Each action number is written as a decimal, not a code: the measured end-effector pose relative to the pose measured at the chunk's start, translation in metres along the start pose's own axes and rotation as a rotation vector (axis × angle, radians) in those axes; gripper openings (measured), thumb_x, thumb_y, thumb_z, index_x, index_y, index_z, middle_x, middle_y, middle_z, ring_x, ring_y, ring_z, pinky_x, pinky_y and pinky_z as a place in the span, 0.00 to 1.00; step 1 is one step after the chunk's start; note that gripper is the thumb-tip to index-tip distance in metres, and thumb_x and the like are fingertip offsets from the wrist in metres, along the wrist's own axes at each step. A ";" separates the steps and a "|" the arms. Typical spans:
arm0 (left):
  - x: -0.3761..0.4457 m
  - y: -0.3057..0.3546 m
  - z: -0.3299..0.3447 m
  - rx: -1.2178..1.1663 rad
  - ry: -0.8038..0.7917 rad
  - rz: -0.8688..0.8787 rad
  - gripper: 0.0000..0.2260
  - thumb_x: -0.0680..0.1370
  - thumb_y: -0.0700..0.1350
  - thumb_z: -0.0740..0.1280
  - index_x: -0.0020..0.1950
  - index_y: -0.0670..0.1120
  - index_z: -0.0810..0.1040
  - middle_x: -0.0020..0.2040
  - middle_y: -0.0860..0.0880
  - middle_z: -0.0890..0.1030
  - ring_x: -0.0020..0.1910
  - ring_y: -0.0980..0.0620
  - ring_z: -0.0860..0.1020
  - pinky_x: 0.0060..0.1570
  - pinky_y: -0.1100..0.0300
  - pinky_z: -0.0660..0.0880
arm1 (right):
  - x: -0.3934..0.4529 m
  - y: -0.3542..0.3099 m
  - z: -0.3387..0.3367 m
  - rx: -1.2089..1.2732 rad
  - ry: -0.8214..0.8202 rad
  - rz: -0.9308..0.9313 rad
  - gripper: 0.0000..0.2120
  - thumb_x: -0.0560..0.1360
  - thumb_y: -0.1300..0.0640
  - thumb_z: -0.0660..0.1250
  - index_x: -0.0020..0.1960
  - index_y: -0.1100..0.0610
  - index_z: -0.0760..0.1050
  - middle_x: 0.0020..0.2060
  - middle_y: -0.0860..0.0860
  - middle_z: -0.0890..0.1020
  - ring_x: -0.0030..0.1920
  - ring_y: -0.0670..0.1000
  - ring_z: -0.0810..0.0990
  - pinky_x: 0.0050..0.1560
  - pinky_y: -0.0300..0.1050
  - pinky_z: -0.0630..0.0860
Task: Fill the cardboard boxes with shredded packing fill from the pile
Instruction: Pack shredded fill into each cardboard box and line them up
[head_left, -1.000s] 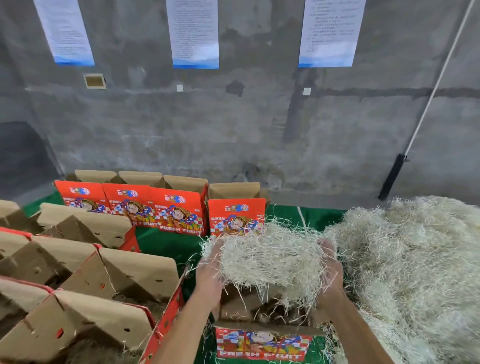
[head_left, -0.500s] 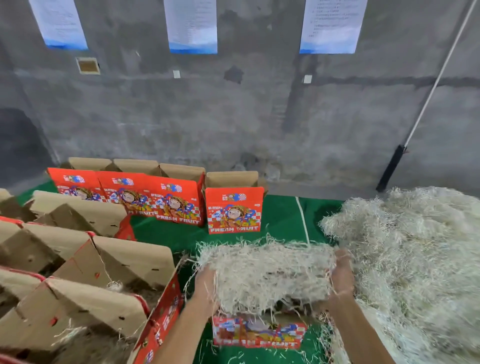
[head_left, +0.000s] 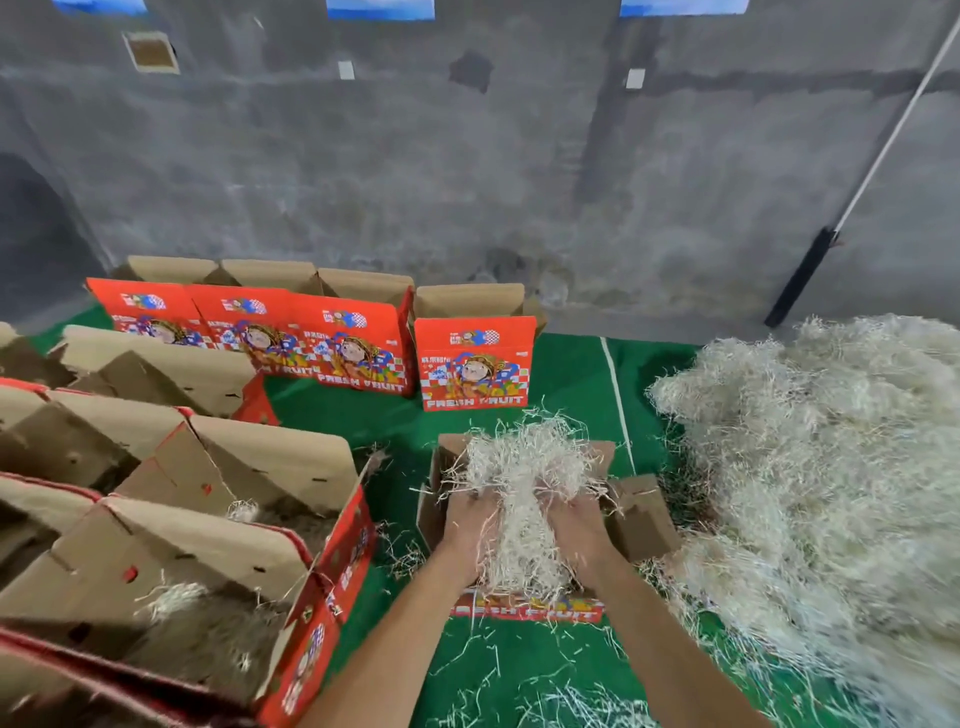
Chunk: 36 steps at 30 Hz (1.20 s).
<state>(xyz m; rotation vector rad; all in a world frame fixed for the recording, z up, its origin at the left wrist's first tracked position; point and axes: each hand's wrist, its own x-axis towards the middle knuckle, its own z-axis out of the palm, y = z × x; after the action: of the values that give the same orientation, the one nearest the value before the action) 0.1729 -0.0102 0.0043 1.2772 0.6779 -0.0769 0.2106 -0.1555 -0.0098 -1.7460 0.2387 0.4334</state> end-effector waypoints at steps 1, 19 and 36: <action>0.003 -0.001 -0.004 0.028 0.067 0.058 0.08 0.82 0.41 0.66 0.58 0.37 0.75 0.54 0.40 0.79 0.53 0.41 0.79 0.55 0.48 0.75 | 0.000 -0.002 -0.005 0.019 0.020 -0.031 0.19 0.75 0.43 0.72 0.56 0.57 0.77 0.42 0.55 0.84 0.44 0.56 0.83 0.59 0.57 0.80; 0.008 0.002 -0.036 0.797 0.266 0.559 0.12 0.79 0.44 0.71 0.37 0.44 0.75 0.30 0.52 0.79 0.30 0.58 0.77 0.47 0.53 0.79 | 0.007 0.007 -0.060 0.038 0.026 0.005 0.37 0.79 0.31 0.48 0.80 0.52 0.57 0.77 0.54 0.65 0.75 0.56 0.65 0.74 0.51 0.60; 0.048 0.009 0.039 1.229 -0.511 0.311 0.34 0.75 0.42 0.71 0.77 0.53 0.61 0.69 0.47 0.73 0.55 0.48 0.80 0.48 0.56 0.78 | 0.037 0.011 -0.042 -0.503 0.016 -0.147 0.10 0.81 0.57 0.66 0.59 0.60 0.73 0.37 0.55 0.80 0.24 0.44 0.72 0.22 0.34 0.69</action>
<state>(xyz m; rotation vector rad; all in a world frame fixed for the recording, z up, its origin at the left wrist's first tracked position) 0.2322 -0.0279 -0.0075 2.3947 -0.1056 -0.6118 0.2463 -0.1959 -0.0280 -2.2421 0.0074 0.3929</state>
